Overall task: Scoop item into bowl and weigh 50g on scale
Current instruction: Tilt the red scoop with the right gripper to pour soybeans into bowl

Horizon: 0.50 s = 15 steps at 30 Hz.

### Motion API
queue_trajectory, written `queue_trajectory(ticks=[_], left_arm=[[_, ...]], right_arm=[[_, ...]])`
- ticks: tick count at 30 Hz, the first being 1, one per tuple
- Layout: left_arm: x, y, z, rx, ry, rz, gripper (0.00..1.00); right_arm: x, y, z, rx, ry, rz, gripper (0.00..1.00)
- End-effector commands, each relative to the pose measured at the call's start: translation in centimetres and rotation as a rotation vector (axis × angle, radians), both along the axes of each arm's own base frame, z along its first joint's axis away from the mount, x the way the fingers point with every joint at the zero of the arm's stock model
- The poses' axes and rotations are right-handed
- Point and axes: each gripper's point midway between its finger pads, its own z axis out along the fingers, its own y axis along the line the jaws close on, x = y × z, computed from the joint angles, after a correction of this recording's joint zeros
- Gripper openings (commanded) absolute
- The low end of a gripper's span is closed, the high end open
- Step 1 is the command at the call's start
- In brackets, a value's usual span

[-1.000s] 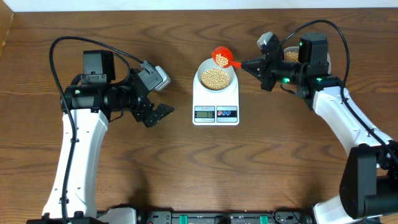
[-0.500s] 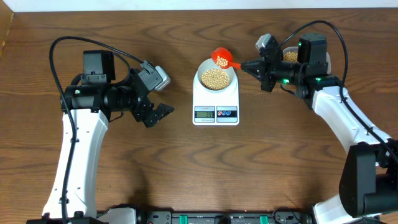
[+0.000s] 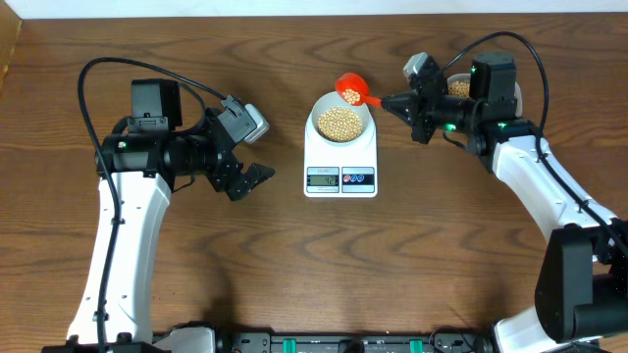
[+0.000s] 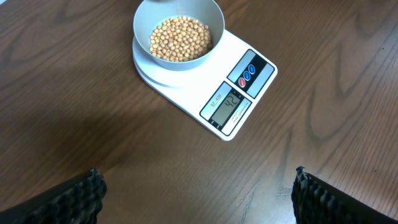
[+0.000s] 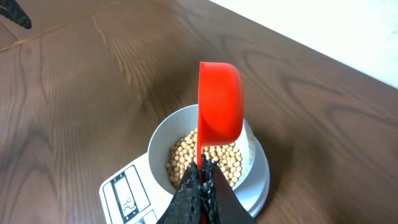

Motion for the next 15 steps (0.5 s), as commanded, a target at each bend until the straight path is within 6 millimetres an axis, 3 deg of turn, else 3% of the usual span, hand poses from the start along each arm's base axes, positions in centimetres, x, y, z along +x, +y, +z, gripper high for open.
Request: queue_trajectory(ticks=[1, 15], left_arm=[[0.09, -0.14, 0.99, -0.003, -0.035, -0.017, 0.98], [0.08, -0.14, 0.99, -0.003, -0.035, -0.017, 0.98]], right_arm=[[-0.02, 0.24, -0.12, -0.036, -0.031, 0.008, 0.01], [0.25, 0.59, 0.26, -0.045, -0.070, 0.010, 0.01]])
